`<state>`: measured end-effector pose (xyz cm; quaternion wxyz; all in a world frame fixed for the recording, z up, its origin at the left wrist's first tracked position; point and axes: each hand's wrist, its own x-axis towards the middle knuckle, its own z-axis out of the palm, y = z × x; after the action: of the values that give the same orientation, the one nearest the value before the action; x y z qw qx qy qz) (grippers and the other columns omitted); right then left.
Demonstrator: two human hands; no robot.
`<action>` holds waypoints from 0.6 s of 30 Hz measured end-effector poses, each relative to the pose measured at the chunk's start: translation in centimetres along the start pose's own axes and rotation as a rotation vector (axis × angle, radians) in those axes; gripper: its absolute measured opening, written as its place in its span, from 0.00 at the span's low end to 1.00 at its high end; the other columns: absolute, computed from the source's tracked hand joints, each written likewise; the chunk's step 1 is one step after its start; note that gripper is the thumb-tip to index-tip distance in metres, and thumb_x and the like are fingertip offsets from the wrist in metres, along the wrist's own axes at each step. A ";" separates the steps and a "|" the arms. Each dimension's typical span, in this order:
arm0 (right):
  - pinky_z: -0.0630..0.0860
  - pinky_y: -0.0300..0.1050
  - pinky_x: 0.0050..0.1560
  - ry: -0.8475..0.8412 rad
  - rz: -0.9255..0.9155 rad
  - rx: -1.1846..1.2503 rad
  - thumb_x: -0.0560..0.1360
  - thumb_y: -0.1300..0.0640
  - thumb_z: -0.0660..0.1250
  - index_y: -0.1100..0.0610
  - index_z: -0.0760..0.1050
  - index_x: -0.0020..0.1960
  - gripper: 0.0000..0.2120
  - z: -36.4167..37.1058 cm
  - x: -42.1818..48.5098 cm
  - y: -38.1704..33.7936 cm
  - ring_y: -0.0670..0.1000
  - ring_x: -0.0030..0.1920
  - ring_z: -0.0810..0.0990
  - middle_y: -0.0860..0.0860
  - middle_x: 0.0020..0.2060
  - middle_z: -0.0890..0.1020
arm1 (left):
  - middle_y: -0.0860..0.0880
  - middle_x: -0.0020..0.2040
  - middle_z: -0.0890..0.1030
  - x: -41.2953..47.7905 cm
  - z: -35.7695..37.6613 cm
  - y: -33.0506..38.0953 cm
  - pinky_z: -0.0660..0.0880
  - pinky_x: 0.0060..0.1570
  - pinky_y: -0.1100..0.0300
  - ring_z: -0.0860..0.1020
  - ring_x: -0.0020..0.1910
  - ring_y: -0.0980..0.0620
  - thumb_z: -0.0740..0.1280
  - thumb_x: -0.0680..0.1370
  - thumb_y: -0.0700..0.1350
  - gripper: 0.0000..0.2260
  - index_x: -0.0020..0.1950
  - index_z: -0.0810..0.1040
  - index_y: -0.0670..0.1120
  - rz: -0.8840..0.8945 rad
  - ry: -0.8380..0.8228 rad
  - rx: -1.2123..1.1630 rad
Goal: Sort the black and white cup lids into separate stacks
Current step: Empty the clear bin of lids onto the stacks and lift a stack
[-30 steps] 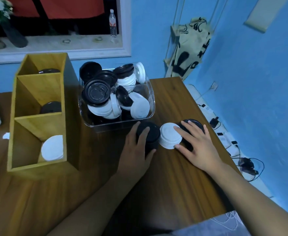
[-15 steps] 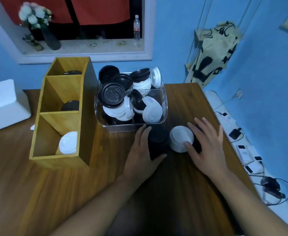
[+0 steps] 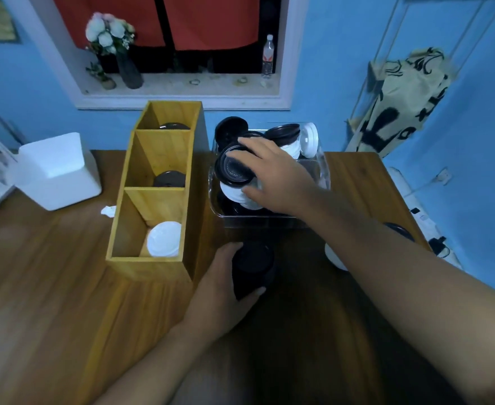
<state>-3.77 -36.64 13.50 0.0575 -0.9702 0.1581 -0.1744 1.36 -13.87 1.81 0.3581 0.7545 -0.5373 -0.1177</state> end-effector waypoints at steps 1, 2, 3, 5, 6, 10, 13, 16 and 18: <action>0.60 0.59 0.77 -0.060 -0.005 -0.070 0.75 0.48 0.71 0.48 0.63 0.79 0.35 0.2 1.1 -0.1 0.58 0.79 0.59 0.54 0.79 0.62 | 0.64 0.68 0.65 -0.2 -0.3 -0.4 0.65 0.60 0.81 0.66 0.67 0.68 0.79 0.71 0.56 0.43 0.74 0.53 0.66 0.002 0.000 0.004; 0.58 0.61 0.78 -0.119 -0.002 -0.137 0.75 0.46 0.71 0.47 0.60 0.80 0.36 0.5 2.1 -0.2 0.58 0.79 0.57 0.54 0.80 0.60 | 0.63 0.69 0.66 -0.3 -0.4 -0.6 0.64 0.60 0.81 0.66 0.67 0.68 0.79 0.71 0.56 0.43 0.74 0.52 0.66 0.002 0.000 0.006; 0.57 0.62 0.78 -0.172 0.007 -0.192 0.75 0.44 0.70 0.45 0.59 0.80 0.37 0.7 2.9 -0.2 0.58 0.80 0.57 0.54 0.81 0.59 | 0.62 0.70 0.66 -0.3 -0.4 -0.7 0.63 0.60 0.82 0.65 0.67 0.69 0.79 0.71 0.56 0.42 0.74 0.53 0.66 -0.003 -0.004 0.007; 0.58 0.62 0.76 -0.226 0.016 -0.243 0.77 0.44 0.68 0.44 0.61 0.79 0.33 1.0 3.9 -0.2 0.58 0.78 0.60 0.53 0.80 0.61 | 0.60 0.73 0.64 -0.2 -0.3 -0.8 0.60 0.59 0.84 0.62 0.67 0.69 0.78 0.72 0.57 0.41 0.76 0.54 0.63 -0.019 -0.028 0.006; 0.60 0.61 0.75 -0.223 0.015 -0.247 0.78 0.43 0.67 0.44 0.63 0.78 0.31 1.1 4.2 -0.2 0.58 0.77 0.62 0.52 0.79 0.63 | 0.59 0.75 0.63 -0.1 -0.2 -0.9 0.60 0.60 0.83 0.62 0.68 0.69 0.77 0.73 0.58 0.41 0.77 0.54 0.62 -0.017 -0.038 0.004; 0.67 0.60 0.69 -0.100 -0.005 -0.179 0.81 0.42 0.64 0.47 0.71 0.75 0.24 0.7 3.8 -0.2 0.59 0.72 0.70 0.51 0.75 0.71 | 0.58 0.76 0.60 -0.1 0.0 -1.4 0.60 0.68 0.74 0.62 0.72 0.65 0.76 0.74 0.58 0.41 0.78 0.52 0.61 0.003 -0.056 -0.022; 0.71 0.61 0.67 0.017 0.058 -0.076 0.81 0.45 0.65 0.51 0.75 0.72 0.22 0.1 2.3 -0.8 0.61 0.68 0.74 0.53 0.72 0.76 | 0.58 0.75 0.60 0.0 0.0 -1.4 0.57 0.63 0.81 0.59 0.69 0.70 0.76 0.74 0.57 0.41 0.77 0.53 0.61 0.020 -0.056 -0.023; 0.75 0.46 0.62 0.250 0.157 0.171 0.80 0.48 0.67 0.51 0.80 0.65 0.15 -1.0 -1.1 -2.9 0.50 0.60 0.80 0.49 0.61 0.83 | 0.58 0.74 0.62 0.0 -0.1 -1.5 0.61 0.66 0.78 0.61 0.69 0.68 0.77 0.73 0.56 0.41 0.77 0.55 0.59 0.046 -0.041 -0.048; 0.72 0.30 0.47 0.336 0.347 0.384 0.80 0.49 0.70 0.41 0.78 0.47 0.04 -1.7 -5.0 -4.6 0.36 0.44 0.79 0.38 0.41 0.82 | 0.58 0.74 0.62 0.1 -0.2 -1.6 0.63 0.67 0.75 0.62 0.70 0.67 0.78 0.73 0.56 0.41 0.77 0.55 0.59 0.048 -0.047 -0.067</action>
<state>-7.51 -30.71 14.20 0.2417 -0.8577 0.2929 -0.3465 2.62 -13.57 0.92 0.3732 0.7260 -0.5593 -0.1444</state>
